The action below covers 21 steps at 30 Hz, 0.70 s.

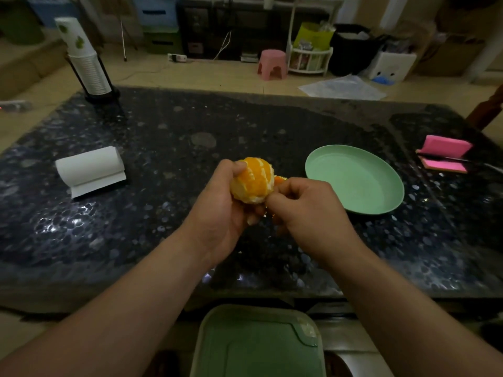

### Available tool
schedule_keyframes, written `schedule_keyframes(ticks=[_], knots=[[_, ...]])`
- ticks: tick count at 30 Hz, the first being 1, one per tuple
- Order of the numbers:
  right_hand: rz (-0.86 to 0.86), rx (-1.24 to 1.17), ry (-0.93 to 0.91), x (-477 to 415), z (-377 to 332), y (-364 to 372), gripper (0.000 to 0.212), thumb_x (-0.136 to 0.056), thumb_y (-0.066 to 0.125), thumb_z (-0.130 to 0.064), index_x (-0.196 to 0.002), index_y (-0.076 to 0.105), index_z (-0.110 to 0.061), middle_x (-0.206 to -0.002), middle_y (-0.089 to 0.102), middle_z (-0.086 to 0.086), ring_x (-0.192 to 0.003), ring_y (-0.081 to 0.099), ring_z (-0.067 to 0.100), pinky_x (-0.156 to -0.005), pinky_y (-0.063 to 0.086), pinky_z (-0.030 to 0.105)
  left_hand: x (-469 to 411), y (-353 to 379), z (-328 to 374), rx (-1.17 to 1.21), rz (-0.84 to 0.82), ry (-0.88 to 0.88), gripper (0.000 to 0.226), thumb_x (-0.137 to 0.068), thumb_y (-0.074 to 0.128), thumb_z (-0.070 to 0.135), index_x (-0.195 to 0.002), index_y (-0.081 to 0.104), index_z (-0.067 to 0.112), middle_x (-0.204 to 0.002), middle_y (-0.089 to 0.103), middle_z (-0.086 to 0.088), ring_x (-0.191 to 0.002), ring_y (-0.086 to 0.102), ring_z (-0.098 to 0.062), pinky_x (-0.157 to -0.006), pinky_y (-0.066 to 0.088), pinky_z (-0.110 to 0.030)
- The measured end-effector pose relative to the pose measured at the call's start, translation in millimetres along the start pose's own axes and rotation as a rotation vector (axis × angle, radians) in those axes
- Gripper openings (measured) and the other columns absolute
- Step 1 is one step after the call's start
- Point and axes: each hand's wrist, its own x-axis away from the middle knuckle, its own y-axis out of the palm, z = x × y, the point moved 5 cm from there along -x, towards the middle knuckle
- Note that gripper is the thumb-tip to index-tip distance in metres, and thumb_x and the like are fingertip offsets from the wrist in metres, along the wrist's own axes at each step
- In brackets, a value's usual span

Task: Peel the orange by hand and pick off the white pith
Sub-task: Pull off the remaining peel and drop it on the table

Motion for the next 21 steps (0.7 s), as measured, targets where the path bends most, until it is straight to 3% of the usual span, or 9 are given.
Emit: schedule_keyframes(ticks=[3,6,10,13,16,21], knots=[[-0.022,-0.077,0.011,0.8,0.2,1.5,0.018,-0.090,0.073,-0.018,-0.074,0.073,-0.010,-0.072,0.071,0.013,-0.061,0.062,0.017,-0.061,0.059,0.041,2.0,1.4,1.9,0.050,-0.013,-0.015,0.042,-0.103,0.040,0.041,-0.104,0.068,0.010,-0.094,0.066,-0.013,-0.066,0.052,-0.018,-0.049,0.039,-0.027],[-0.051,-0.133,-0.003,3.0,-1.2,2.3,0.017,-0.092,0.072,-0.015,-0.075,0.072,-0.009,-0.077,0.073,0.015,-0.063,0.061,0.017,-0.059,0.053,0.033,4.1,3.6,2.5,0.105,-0.040,-0.036,0.043,-0.104,0.038,0.042,-0.102,0.067,0.009,-0.088,0.065,-0.012,-0.064,0.051,-0.019,-0.047,0.038,-0.026],[-0.044,-0.200,-0.012,2.9,0.4,-1.8,0.020,-0.092,0.070,-0.011,-0.072,0.069,-0.011,-0.069,0.071,0.010,-0.061,0.057,0.020,-0.059,0.049,0.038,5.4,4.8,4.4,0.069,-0.102,-0.040,0.045,-0.102,0.053,0.048,-0.118,0.063,0.007,-0.093,0.067,-0.009,-0.066,0.055,-0.016,-0.048,0.041,-0.025],[-0.023,-0.211,-0.020,1.7,1.8,-6.8,0.017,-0.091,0.072,-0.017,-0.075,0.069,-0.011,-0.066,0.064,0.011,-0.060,0.054,0.019,-0.057,0.047,0.038,8.4,4.4,5.7,-0.080,-0.041,0.012,0.061,-0.091,0.074,0.038,-0.139,0.050,0.008,-0.100,0.068,-0.007,-0.068,0.059,-0.015,-0.051,0.042,-0.026],[-0.039,-0.225,-0.021,0.8,1.0,-7.4,0.017,-0.093,0.070,-0.013,-0.076,0.069,-0.011,-0.066,0.062,0.006,-0.060,0.053,0.018,-0.056,0.046,0.035,9.5,2.8,4.0,-0.106,0.005,0.039,0.053,-0.095,0.070,0.030,-0.140,0.050,0.009,-0.095,0.068,-0.005,-0.066,0.058,-0.014,-0.051,0.041,-0.026],[-0.077,-0.288,-0.003,-2.2,3.7,-6.0,0.017,-0.097,0.069,-0.010,-0.081,0.068,-0.003,-0.069,0.063,0.010,-0.062,0.054,0.020,-0.055,0.045,0.032,7.9,2.7,4.0,-0.050,-0.062,0.024,0.045,-0.093,0.067,0.034,-0.128,0.056,0.006,-0.087,0.063,-0.006,-0.063,0.054,-0.014,-0.045,0.038,-0.023]])
